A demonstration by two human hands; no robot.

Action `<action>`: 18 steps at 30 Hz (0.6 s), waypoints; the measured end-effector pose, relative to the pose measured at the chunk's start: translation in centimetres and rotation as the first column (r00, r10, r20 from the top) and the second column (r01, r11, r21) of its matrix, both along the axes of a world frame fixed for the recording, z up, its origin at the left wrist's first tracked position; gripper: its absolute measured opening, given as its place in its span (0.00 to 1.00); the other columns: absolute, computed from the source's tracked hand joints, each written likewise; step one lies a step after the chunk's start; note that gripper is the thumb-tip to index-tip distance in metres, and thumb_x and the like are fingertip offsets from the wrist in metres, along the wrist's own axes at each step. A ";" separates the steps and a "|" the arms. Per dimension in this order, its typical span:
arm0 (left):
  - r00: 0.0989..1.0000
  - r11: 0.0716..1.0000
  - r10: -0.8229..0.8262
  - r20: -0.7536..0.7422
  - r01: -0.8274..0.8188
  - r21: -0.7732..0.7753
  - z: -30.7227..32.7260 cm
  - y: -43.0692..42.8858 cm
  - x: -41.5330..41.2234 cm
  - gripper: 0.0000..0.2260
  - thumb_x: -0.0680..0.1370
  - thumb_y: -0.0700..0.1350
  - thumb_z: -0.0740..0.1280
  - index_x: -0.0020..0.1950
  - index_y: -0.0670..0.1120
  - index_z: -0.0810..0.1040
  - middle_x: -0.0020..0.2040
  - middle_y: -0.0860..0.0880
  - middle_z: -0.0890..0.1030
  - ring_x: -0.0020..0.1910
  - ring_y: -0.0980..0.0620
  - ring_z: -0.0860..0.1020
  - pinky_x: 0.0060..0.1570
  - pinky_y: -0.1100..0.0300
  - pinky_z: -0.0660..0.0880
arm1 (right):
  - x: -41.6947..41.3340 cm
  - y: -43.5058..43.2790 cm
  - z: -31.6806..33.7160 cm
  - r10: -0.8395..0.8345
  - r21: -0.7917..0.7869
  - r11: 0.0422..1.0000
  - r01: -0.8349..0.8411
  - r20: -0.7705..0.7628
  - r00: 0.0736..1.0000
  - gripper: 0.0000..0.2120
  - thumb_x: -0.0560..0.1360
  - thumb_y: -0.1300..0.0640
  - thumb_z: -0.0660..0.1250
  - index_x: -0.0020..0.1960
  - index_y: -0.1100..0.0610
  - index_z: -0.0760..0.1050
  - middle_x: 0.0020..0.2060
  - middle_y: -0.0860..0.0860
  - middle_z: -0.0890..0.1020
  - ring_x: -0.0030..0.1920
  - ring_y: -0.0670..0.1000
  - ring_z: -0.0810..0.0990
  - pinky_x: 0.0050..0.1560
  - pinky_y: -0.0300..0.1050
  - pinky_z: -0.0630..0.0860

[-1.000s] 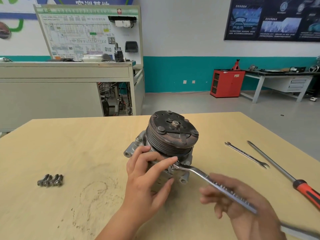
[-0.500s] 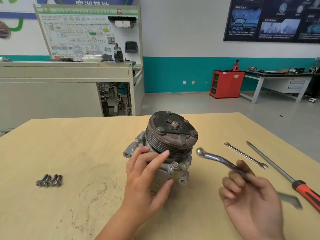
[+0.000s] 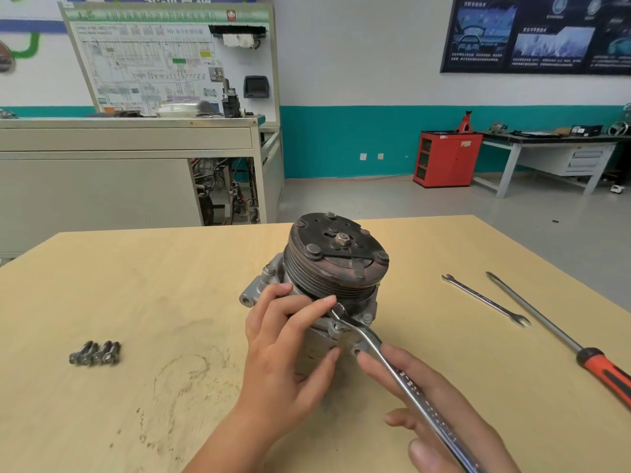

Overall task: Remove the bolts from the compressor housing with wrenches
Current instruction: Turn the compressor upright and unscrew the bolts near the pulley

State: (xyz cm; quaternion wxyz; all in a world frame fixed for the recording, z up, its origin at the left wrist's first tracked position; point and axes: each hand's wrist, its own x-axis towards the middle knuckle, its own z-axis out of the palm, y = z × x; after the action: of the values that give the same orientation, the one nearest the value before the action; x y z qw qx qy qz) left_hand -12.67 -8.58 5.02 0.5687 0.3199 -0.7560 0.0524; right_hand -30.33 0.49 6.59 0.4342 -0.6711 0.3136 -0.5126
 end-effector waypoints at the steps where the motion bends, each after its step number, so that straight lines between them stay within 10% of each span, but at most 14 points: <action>1: 1.000 1.000 0.000 -0.001 0.000 0.000 0.0 0.0 0.0 0.22 0.71 0.49 0.68 0.64 0.51 0.70 0.55 0.55 0.71 0.66 0.50 0.65 0.66 0.50 0.63 | -0.3 0.1 0.0 -0.026 -0.015 1.000 0.025 -0.067 0.997 0.28 0.66 0.43 0.64 0.63 0.28 0.62 0.61 0.32 0.74 0.64 0.38 0.71 0.50 0.31 0.72; 9: 1.000 1.000 -0.008 -0.006 0.008 0.012 0.1 0.1 0.0 0.19 0.71 0.48 0.67 0.62 0.53 0.72 0.54 0.56 0.71 0.67 0.51 0.64 0.65 0.49 0.63 | -1.1 1.1 2.1 -0.018 0.057 0.998 0.030 -0.210 0.977 0.30 0.60 0.32 0.67 0.59 0.22 0.58 0.56 0.28 0.76 0.58 0.34 0.74 0.52 0.27 0.68; 13: 0.999 0.999 -0.025 -0.045 0.027 0.027 0.2 0.2 -0.3 0.16 0.70 0.47 0.67 0.58 0.54 0.74 0.53 0.57 0.71 0.66 0.50 0.65 0.66 0.52 0.62 | -1.0 -0.7 3.3 -0.066 0.131 0.991 0.037 0.217 0.974 0.32 0.52 0.30 0.74 0.49 0.49 0.83 0.37 0.54 0.85 0.37 0.51 0.84 0.32 0.31 0.73; 18: 0.999 1.000 -0.031 -0.030 0.031 -0.001 0.1 0.1 -0.3 0.14 0.71 0.46 0.67 0.57 0.55 0.75 0.51 0.55 0.72 0.61 0.40 0.69 0.67 0.51 0.61 | 0.0 -6.5 2.6 -0.272 0.439 0.898 -0.030 0.609 0.745 0.13 0.71 0.52 0.64 0.50 0.58 0.79 0.17 0.45 0.62 0.19 0.43 0.63 0.20 0.33 0.63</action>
State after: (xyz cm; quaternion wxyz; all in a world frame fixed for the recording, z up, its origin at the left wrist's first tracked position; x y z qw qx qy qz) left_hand -12.97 -8.46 5.15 0.5807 0.3088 -0.7522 0.0392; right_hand -30.30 -6.01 9.24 0.6152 -0.3154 0.2878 -0.6627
